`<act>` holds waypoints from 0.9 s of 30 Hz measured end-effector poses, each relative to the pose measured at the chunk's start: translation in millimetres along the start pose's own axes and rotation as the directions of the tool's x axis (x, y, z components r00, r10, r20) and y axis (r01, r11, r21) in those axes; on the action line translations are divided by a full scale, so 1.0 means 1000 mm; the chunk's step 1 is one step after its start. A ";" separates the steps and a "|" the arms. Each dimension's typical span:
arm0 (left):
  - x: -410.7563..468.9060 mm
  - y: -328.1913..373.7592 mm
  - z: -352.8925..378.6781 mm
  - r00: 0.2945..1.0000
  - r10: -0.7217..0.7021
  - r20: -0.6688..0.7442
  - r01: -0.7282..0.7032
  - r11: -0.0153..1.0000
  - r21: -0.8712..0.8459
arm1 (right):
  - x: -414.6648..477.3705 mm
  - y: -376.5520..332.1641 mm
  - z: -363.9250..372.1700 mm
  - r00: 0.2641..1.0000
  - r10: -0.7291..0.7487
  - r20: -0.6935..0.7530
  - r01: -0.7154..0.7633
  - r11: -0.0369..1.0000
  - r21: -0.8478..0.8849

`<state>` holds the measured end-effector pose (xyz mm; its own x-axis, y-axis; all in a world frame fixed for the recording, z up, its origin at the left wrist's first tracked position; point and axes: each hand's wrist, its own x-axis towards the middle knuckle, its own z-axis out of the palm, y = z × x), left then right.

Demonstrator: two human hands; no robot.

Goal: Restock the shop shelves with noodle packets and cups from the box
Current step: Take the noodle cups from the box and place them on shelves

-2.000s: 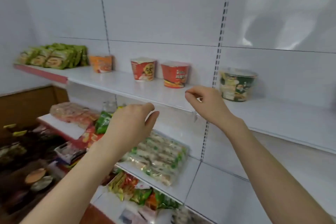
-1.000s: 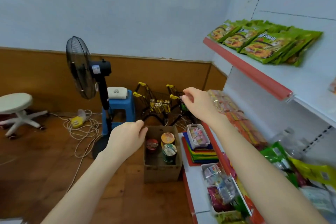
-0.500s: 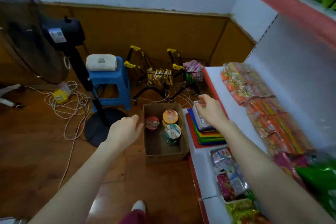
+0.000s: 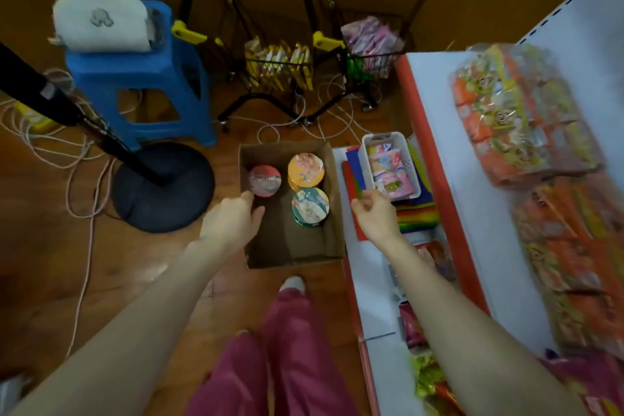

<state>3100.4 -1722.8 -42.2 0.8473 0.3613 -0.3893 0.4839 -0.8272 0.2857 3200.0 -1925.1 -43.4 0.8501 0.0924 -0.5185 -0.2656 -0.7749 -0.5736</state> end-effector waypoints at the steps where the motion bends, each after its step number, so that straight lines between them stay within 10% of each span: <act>1: 0.014 0.001 0.013 1.000 -0.011 0.019 0.011 1.000 -0.008 | 0.014 0.007 0.010 1.000 0.022 0.009 -0.022 1.000 -0.008; 14: 0.205 -0.016 0.261 0.978 0.043 0.202 -0.056 0.996 0.063 | 0.166 0.175 0.183 0.983 0.176 0.048 -0.170 0.978 -0.121; 27: 0.288 -0.022 0.416 0.958 -0.036 0.284 0.163 0.885 -0.436 | 0.230 0.273 0.262 0.963 0.255 0.093 -0.254 0.967 -0.018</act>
<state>3243.3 -1779.5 -524.7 0.7319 0.2537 -0.6325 0.6619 -0.4852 0.5713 3203.6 -1951.4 -485.7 0.7084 -0.0506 -0.7040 -0.4651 -0.7837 -0.4117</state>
